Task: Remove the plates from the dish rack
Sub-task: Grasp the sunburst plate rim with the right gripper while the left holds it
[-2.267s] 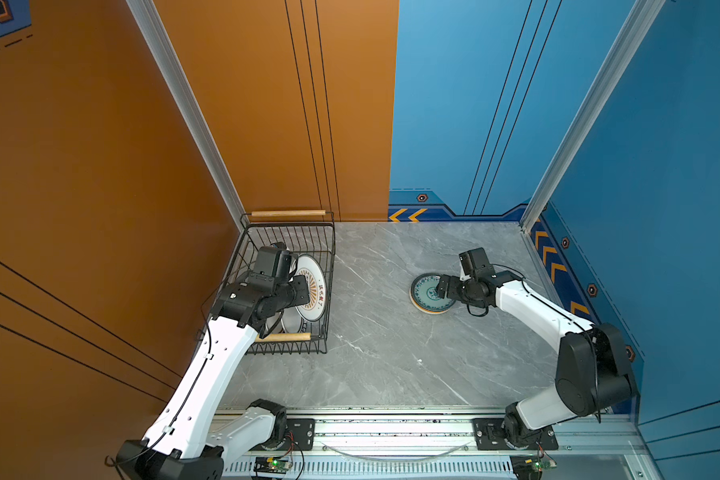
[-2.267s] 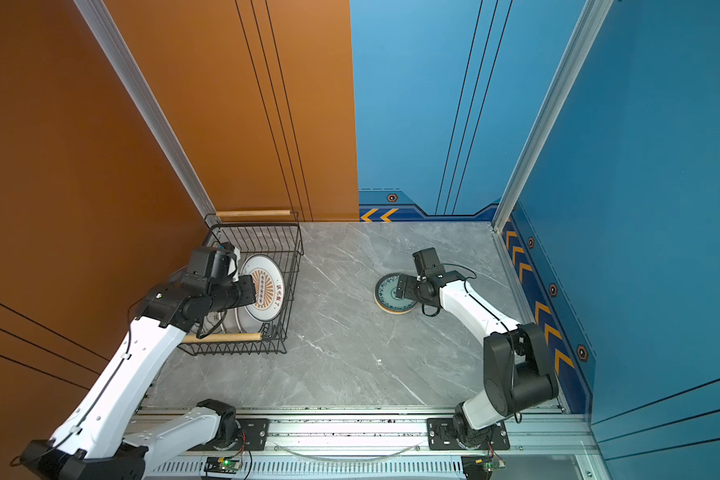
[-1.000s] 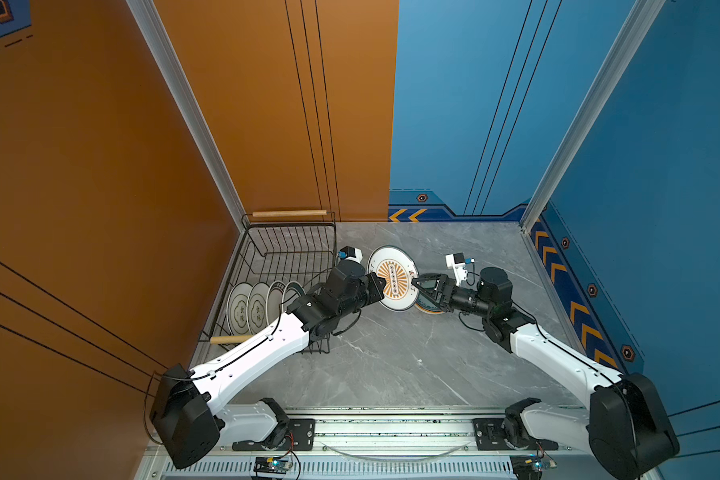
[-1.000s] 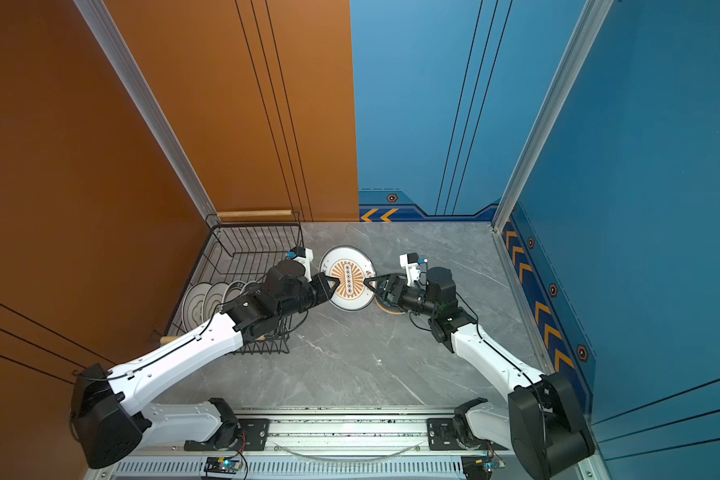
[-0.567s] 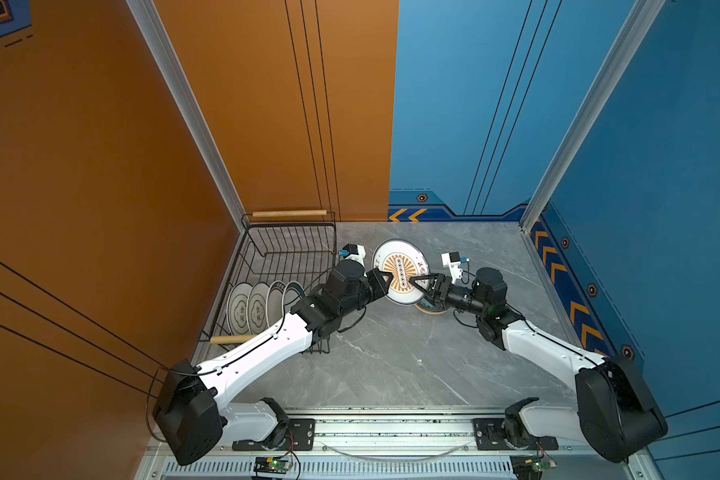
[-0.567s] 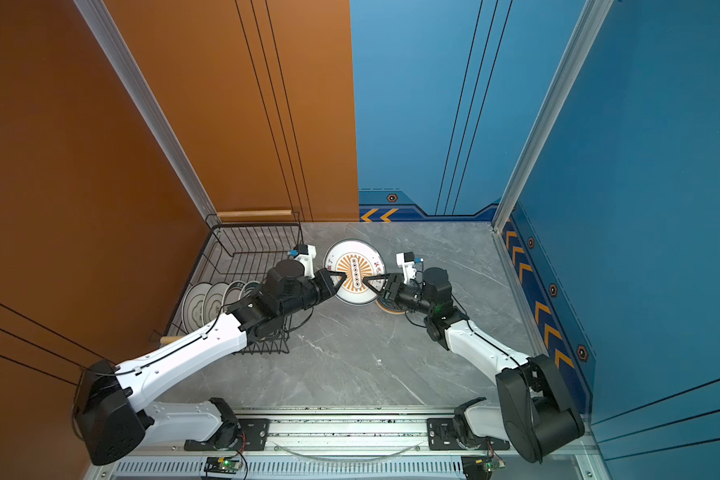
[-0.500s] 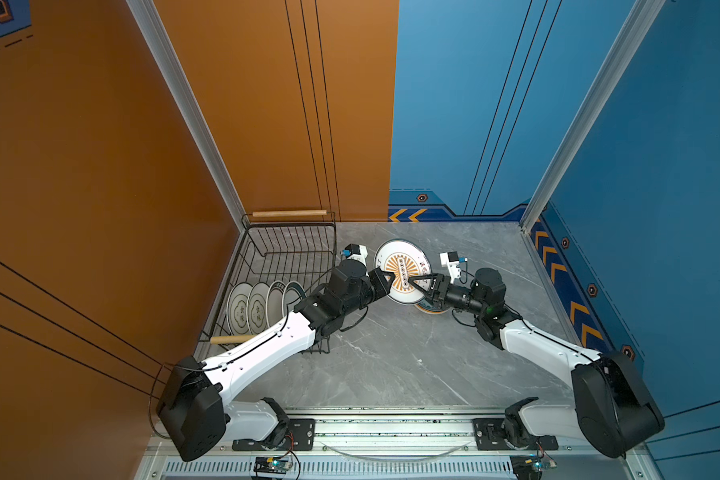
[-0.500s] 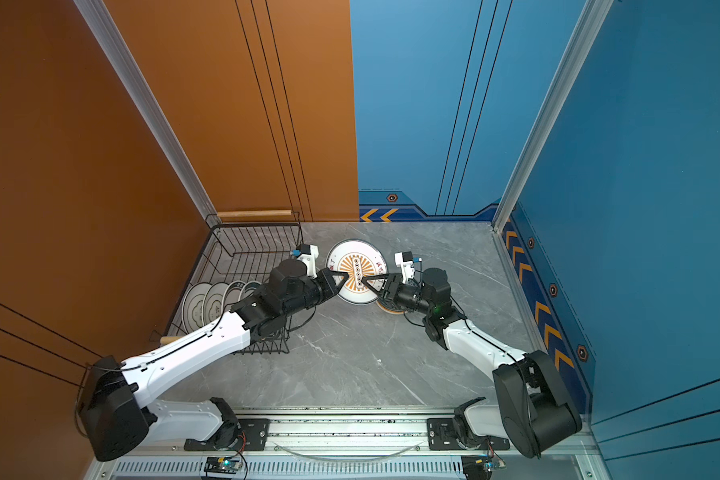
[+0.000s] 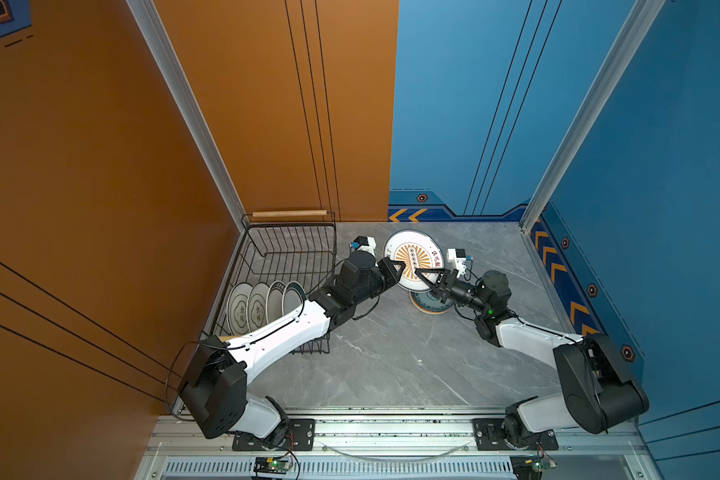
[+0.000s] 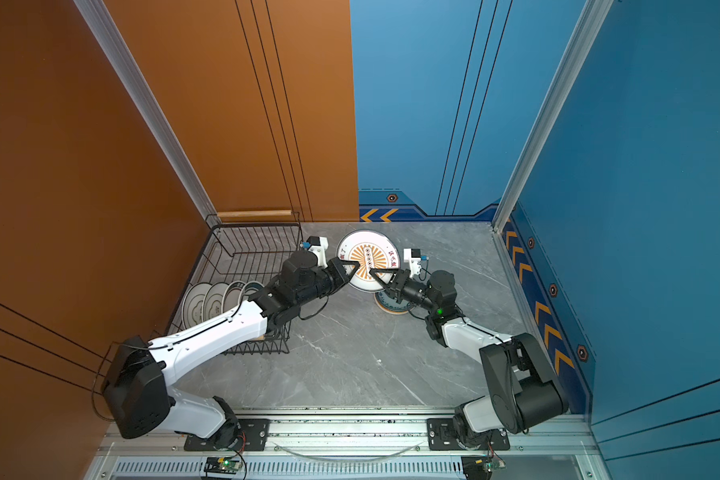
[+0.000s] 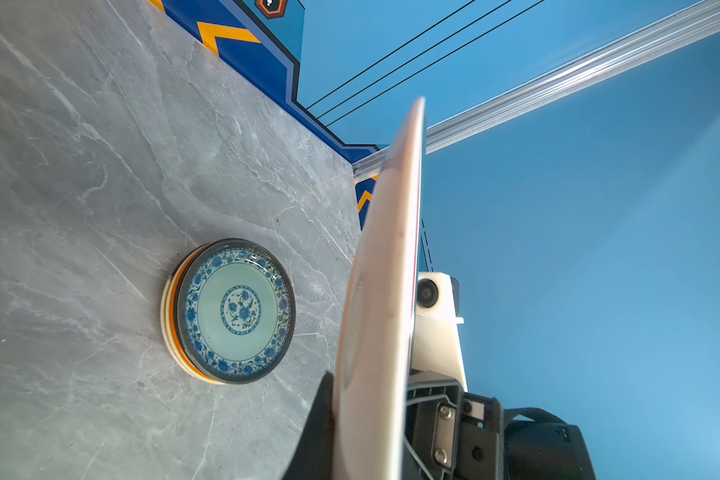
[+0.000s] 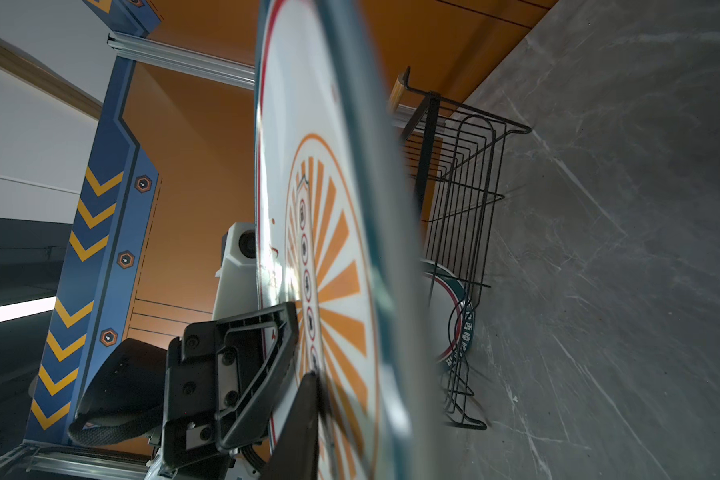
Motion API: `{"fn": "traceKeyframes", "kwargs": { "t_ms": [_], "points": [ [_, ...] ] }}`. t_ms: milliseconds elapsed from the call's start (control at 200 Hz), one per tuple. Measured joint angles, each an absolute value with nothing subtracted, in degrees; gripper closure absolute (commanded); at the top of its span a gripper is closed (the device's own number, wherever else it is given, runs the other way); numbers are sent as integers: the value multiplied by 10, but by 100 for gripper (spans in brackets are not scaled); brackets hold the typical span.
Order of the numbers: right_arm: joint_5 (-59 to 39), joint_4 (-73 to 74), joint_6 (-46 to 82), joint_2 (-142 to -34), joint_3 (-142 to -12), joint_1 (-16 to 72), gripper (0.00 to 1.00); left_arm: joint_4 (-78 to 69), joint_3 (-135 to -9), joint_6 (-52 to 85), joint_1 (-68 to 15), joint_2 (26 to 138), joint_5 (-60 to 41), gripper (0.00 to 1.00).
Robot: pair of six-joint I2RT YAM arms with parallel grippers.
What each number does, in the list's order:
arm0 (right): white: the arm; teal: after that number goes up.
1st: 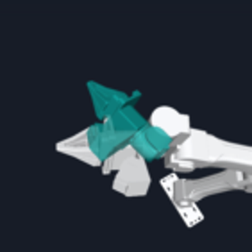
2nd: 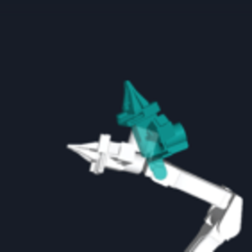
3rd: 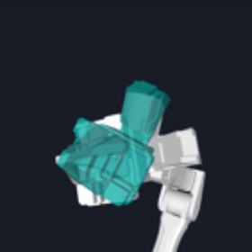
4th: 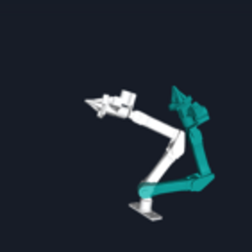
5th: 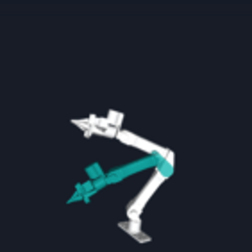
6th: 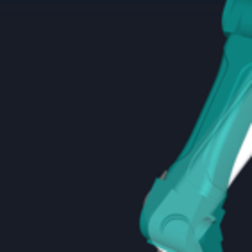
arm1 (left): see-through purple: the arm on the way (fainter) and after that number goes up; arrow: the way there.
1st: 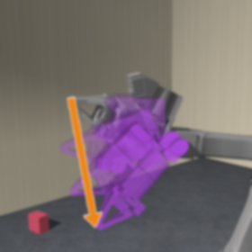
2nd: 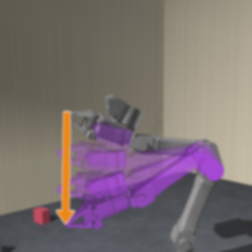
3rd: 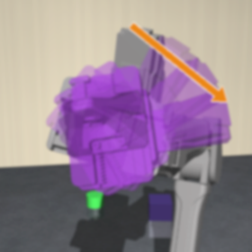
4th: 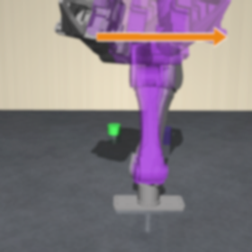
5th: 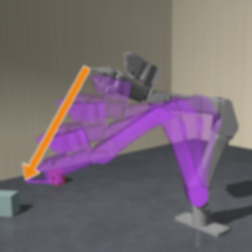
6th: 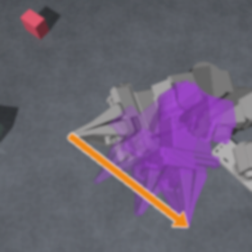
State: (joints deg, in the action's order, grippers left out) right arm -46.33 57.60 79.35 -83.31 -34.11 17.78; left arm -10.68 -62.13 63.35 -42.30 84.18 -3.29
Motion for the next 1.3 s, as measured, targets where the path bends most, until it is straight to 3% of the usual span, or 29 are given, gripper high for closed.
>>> {"fn": "traceKeyframes", "kwargs": {
  "t_ms": [120, 325, 421, 686, 1021, 1302],
  "points": [
    [-464, 576, 798, -839, -341, 168, 100, -114, -631, 633, -422, 865, -36, 82],
    [-465, 542, 771, -838, -342, 163, 100, -103, -635, 611, -424, 893, -63, 61],
    [-463, 475, 729, -816, -345, 163, 100, -91, -635, 606, -425, 900, -79, 59],
    [-420, 232, 588, -716, -387, 159, 100, -79, -640, 583, -425, 900, -107, 43],
    [-418, 55, 511, -651, -396, 61, 100, 27, -647, 513, -425, 835, -98, 36],
    [-434, -51, 480, -600, -366, -29, 100, 180, -670, 437, -424, 761, -26, 34]
  ]
}}
